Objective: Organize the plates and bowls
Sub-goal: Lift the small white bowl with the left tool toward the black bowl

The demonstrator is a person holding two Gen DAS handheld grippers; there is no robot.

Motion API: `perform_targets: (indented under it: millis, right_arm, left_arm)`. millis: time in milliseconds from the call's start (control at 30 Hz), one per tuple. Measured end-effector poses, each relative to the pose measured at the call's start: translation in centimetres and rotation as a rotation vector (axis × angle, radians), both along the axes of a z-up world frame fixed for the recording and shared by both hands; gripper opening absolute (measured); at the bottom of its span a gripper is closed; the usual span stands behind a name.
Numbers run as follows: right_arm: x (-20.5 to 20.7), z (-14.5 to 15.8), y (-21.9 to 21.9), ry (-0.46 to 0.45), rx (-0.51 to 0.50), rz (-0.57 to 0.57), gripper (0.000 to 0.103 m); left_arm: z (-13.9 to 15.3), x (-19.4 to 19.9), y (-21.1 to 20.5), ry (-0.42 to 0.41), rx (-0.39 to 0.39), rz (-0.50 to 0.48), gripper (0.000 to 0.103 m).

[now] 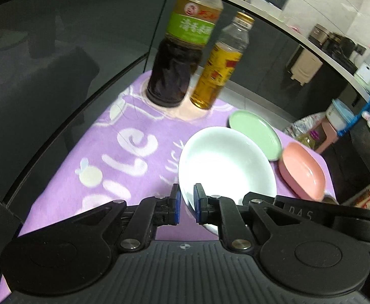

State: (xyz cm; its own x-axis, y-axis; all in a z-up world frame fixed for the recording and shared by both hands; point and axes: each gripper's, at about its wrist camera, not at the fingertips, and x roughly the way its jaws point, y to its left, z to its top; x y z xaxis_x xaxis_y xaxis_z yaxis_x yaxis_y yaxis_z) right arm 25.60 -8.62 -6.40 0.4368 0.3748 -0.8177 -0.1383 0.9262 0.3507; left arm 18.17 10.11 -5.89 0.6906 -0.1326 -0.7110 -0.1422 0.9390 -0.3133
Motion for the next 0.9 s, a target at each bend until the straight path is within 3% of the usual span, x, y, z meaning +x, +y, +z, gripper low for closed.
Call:
perform_targets:
  millis: [200,900]
  right_arm:
    - [-3.6,0.4,-1.7,-0.04,-0.009,0.007,0.012]
    - [-10.0,0.5,-5.7,-0.003,0.048,-0.046,0.013]
  left_arm:
    - [0.0,-2.6,-1.6,0.012,0.007,-0.061,0.01]
    - [-0.1,-8.7,-5.1,0.027,0.087,-0.15,0.01]
